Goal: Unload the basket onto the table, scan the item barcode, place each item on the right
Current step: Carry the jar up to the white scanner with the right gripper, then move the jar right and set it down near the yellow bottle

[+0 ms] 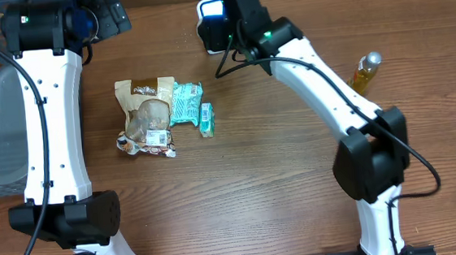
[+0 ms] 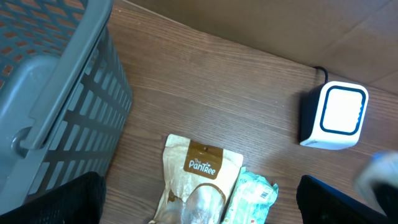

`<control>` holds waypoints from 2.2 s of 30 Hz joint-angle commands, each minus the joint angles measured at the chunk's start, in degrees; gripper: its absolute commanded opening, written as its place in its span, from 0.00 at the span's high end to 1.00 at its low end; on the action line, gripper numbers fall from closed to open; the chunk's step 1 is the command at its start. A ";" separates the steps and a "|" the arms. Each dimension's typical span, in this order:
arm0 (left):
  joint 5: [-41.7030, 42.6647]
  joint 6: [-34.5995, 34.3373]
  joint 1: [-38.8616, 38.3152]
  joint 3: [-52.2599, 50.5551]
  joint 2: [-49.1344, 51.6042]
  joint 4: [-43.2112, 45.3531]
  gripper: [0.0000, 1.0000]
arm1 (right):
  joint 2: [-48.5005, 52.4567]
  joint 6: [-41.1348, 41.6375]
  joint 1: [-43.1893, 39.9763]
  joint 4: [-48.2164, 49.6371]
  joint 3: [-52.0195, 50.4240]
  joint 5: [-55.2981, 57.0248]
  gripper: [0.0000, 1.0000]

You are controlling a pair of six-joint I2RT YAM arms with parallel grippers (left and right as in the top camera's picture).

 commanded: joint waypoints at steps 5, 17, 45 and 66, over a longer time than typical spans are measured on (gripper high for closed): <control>-0.15 -0.17 -0.07 1.07 -0.35 0.07 0.00 | 4.98 -6.88 0.02 12.68 0.74 9.35 0.78; -0.15 -0.20 -0.07 1.09 -0.35 0.07 0.00 | 14.69 -6.84 -2.43 36.37 0.74 10.12 0.78; -0.15 -0.17 -0.07 1.09 -0.35 0.07 0.00 | 25.18 -6.84 -3.67 61.27 0.74 10.10 0.72; -0.15 -0.17 -0.07 1.07 -0.35 0.07 0.01 | -1.99 -8.85 -3.41 12.02 0.76 18.86 0.74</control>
